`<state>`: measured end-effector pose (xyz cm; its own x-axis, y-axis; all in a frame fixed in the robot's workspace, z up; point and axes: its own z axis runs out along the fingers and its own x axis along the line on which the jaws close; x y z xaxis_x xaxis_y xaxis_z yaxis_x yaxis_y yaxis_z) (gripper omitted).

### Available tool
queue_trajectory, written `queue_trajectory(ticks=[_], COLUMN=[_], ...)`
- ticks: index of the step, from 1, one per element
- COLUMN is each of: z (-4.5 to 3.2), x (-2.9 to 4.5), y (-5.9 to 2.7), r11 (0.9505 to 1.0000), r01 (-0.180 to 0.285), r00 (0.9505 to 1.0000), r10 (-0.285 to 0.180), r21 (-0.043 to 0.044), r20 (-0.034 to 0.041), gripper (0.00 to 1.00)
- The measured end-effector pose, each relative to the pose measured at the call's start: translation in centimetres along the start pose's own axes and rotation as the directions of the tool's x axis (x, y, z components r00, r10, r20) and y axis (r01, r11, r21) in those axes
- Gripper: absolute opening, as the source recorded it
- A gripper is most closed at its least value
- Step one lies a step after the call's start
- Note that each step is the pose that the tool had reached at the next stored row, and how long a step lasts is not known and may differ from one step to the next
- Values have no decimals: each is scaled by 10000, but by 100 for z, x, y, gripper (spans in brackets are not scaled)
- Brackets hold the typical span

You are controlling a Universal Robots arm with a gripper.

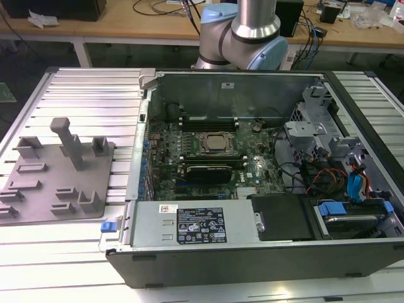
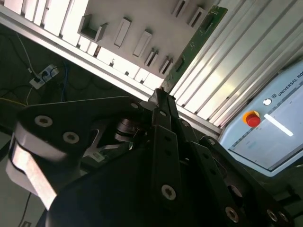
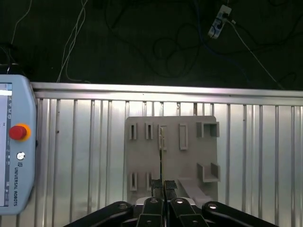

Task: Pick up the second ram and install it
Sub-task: 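Pick up the second ram and move it above second insertion slot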

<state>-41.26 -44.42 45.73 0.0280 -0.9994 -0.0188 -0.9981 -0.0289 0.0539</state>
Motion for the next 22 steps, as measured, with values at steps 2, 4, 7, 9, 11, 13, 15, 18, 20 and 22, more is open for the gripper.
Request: queue_trajectory(ticks=[2,4,7,9,11,13,15,18,20,22], z=[-9,-13,-18,-23,-28,-32,-37,-45,-49,-53], x=[0,-1,2,5,8,10,13,17,19,21], y=[1,-1,-107,-203,-304,-394,-482,-636,-716,-772], r11=[10000,10000,10000,10000,10000,10000,10000,10000,10000,10000], r01=[0,0,0,-1,-1,0,-1,-1,-1,-1], r00=[10000,10000,10000,10000,10000,10000,10000,10000,10000,10000], r10=[0,0,0,1,1,0,1,1,1,1], r21=[2,-1,-1,-1,-4,-7,-13,-23,-26,-28], r20=[0,-2,-3,-2,-2,-2,-2,-2,-2,-2], gripper=[10,10,10,10,10,10,10,10,10,10])
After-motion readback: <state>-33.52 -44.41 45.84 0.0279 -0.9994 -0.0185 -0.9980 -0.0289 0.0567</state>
